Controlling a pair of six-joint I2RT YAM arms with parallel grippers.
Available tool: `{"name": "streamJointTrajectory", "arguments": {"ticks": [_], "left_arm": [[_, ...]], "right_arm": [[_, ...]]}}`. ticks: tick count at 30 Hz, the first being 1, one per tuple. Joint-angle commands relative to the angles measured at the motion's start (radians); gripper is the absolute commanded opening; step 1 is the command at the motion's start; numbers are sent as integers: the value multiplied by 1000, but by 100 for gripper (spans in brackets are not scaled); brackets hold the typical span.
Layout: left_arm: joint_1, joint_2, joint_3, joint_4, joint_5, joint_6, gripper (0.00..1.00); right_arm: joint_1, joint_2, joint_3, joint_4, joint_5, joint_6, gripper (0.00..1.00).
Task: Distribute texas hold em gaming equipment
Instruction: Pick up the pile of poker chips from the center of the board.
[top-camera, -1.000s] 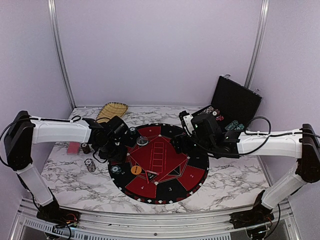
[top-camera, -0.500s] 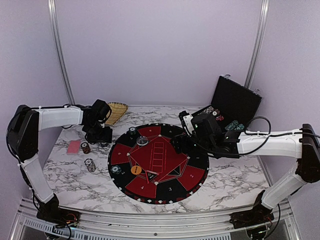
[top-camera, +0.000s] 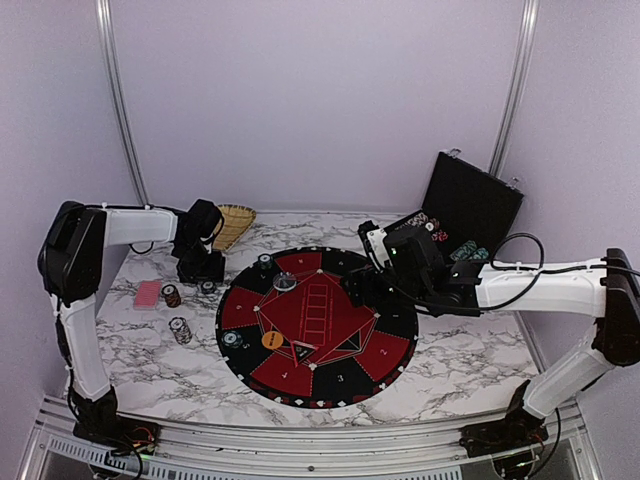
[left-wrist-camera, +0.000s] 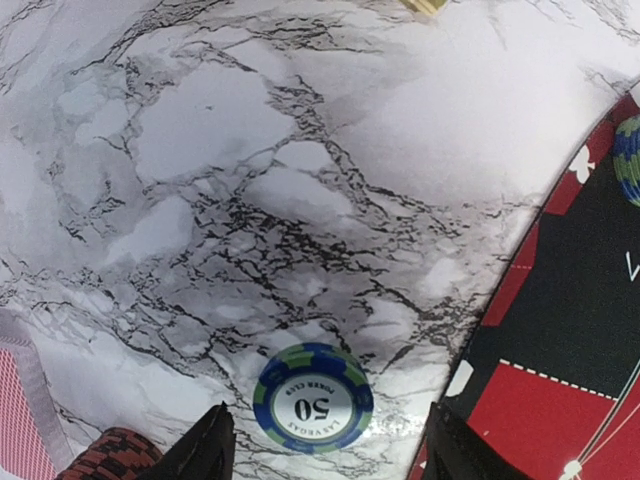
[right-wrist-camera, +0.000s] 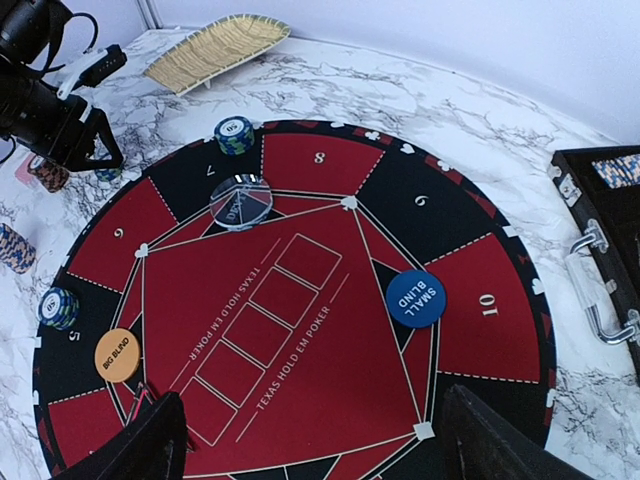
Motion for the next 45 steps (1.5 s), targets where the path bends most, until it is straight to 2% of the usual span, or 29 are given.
{"name": "streamJointTrajectory", "arguments": {"ticks": [1, 17, 26, 32, 45], "left_arm": [[17, 40, 34, -34, 11, 19, 66], [28, 94, 36, -34, 31, 29, 56], [26, 96, 26, -36, 26, 38, 39], [22, 80, 25, -45, 21, 46, 33], [-41, 9, 77, -117, 15, 41, 31]], "right_arm": [[-9, -28, 3, -2, 9, 9, 86], [-9, -32, -5, -6, 17, 6, 86], [-9, -42, -15, -2, 23, 9, 86], [-9, -45, -9, -6, 30, 1, 86], [-20, -40, 9, -25, 40, 8, 86]]}}
